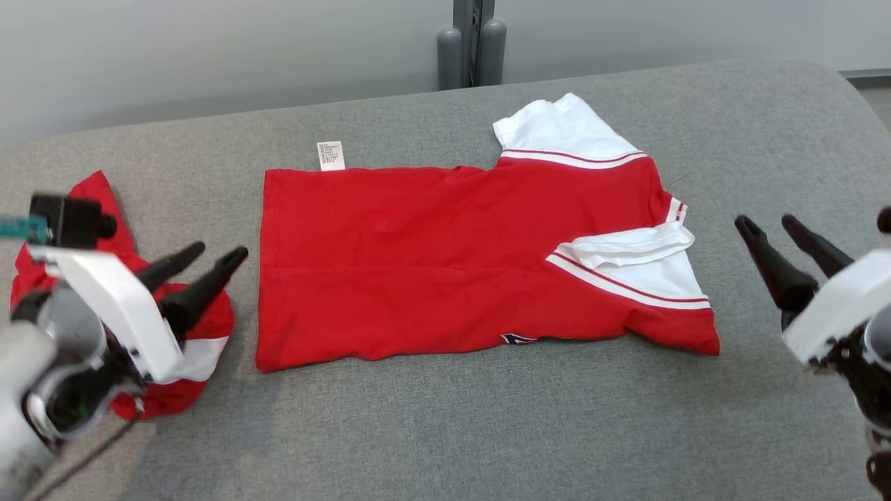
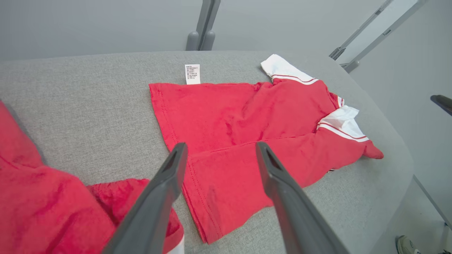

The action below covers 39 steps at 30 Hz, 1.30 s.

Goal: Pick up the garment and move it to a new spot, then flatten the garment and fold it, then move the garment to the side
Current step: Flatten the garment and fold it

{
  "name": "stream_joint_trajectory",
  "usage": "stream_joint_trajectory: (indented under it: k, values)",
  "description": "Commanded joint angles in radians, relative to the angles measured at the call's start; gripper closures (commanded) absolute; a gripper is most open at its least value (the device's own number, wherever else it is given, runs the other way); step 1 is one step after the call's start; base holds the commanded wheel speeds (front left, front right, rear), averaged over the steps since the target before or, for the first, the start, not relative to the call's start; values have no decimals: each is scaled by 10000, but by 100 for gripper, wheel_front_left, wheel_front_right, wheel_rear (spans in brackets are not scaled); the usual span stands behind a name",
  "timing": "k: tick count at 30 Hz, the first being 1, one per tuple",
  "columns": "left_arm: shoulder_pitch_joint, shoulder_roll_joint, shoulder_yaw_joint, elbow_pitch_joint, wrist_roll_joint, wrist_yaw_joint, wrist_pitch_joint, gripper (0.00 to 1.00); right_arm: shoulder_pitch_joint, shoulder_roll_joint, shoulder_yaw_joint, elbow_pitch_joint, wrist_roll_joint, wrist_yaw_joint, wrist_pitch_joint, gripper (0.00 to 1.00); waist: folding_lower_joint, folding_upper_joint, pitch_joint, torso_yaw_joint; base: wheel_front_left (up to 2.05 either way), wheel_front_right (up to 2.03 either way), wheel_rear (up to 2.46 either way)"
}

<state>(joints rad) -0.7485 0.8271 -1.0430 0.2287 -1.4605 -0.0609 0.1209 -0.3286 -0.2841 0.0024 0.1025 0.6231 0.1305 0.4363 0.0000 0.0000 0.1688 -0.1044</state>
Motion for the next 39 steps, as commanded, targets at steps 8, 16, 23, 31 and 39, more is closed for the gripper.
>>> stream_joint_trajectory:
  k: [8, 16, 23, 31, 39]
  values:
    - [2100, -273, 319, -1153, 298, 1580, -2942, 0, 1457, 314, -159, -10, -414, 4, -1474, 0, 0, 0, -19, -31, 0, 0, 0]
    - [3144, -850, 241, -1350, 792, 2567, -3693, 0, 1650, 717, -333, 1401, -354, 5, -2051, 0, 0, 0, 172, -4, 0, 0, 0]
    - [2713, -1312, -99, -428, 1244, 2694, -3452, 0, 918, 765, 160, 2831, 152, 4, -2194, 0, 0, 0, 279, 116, 0, 0, 0]
    - [2294, -2187, -455, 959, 1128, 2179, -2803, 0, 443, 686, 747, 3636, 554, 5, -2004, 0, 0, 0, 361, 236, 0, 0, 0]
    - [2028, -2647, -564, 2030, 1116, 1665, -2597, 0, 203, 699, 1382, 4027, 834, 5, -1958, 0, 0, 0, 359, 187, 0, 0, 0]
